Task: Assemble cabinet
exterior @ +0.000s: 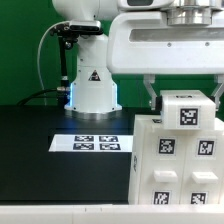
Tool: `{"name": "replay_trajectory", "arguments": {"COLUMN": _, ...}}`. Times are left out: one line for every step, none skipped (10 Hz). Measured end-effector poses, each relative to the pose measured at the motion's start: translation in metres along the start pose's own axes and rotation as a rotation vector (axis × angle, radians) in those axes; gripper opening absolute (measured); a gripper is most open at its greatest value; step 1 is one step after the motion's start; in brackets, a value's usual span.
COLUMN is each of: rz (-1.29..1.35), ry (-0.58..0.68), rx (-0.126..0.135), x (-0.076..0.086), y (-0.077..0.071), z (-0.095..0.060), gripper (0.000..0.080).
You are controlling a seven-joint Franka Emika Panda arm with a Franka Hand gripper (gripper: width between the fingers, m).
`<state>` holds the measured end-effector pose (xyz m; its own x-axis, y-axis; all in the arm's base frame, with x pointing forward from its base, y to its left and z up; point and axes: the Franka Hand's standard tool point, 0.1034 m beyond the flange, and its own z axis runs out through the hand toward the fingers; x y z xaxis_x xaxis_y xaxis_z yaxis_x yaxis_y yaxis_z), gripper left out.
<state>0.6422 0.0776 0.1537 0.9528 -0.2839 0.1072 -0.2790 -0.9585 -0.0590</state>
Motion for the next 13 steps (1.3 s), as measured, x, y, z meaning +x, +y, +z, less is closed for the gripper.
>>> {"name": "replay_trajectory", "arguments": {"rz": 0.214, "ry": 0.016, "rx": 0.013, "x": -0.004, "y": 0.005, "z": 0.002, "gripper": 0.0557}}
{"name": "replay_trajectory", "arguments": {"rz": 0.425, "ry": 0.021, "rx": 0.039, "x": -0.004, "y": 0.007, "z": 0.002, "gripper": 0.0557}}
{"name": "replay_trajectory", "arguments": {"rz": 0.538, "ry": 0.014, "rx": 0.071, "x": -0.002, "y": 0.007, "z": 0.002, "gripper": 0.0557}}
{"name": "replay_trajectory", "arguments": {"rz": 0.567, "ry": 0.011, "rx": 0.074, "x": -0.003, "y": 0.006, "z": 0.002, "gripper": 0.0557}}
{"name": "replay_trajectory", "arguments": {"rz": 0.658, "ry": 0.006, "rx": 0.077, "x": -0.003, "y": 0.006, "z": 0.002, "gripper": 0.0556}}
{"name": "replay_trajectory", "arguments": {"rz": 0.729, "ry": -0.003, "rx": 0.084, "x": -0.003, "y": 0.005, "z": 0.003, "gripper": 0.0556}}
{"name": "replay_trajectory", "arguments": {"rz": 0.800, "ry": -0.011, "rx": 0.091, "x": -0.004, "y": 0.004, "z": 0.003, "gripper": 0.0556}}
{"name": "replay_trajectory", "arguments": {"rz": 0.910, "ry": -0.027, "rx": 0.094, "x": -0.005, "y": 0.006, "z": 0.004, "gripper": 0.0553}}
{"name": "replay_trajectory", "arguments": {"rz": 1.150, "ry": -0.098, "rx": 0.075, "x": -0.015, "y": 0.011, "z": 0.013, "gripper": 0.0551}}
{"name": "replay_trajectory", "arguments": {"rz": 1.325, "ry": -0.116, "rx": 0.103, "x": -0.013, "y": 0.008, "z": 0.015, "gripper": 0.0549}}
{"name": "replay_trajectory", "arguments": {"rz": 1.396, "ry": -0.109, "rx": 0.131, "x": -0.011, "y": 0.006, "z": 0.015, "gripper": 0.0549}}
{"name": "replay_trajectory", "arguments": {"rz": 1.396, "ry": -0.109, "rx": 0.132, "x": -0.011, "y": 0.006, "z": 0.014, "gripper": 0.0549}}
{"name": "replay_trajectory", "arguments": {"rz": 1.387, "ry": -0.108, "rx": 0.133, "x": -0.011, "y": 0.005, "z": 0.014, "gripper": 0.0640}}
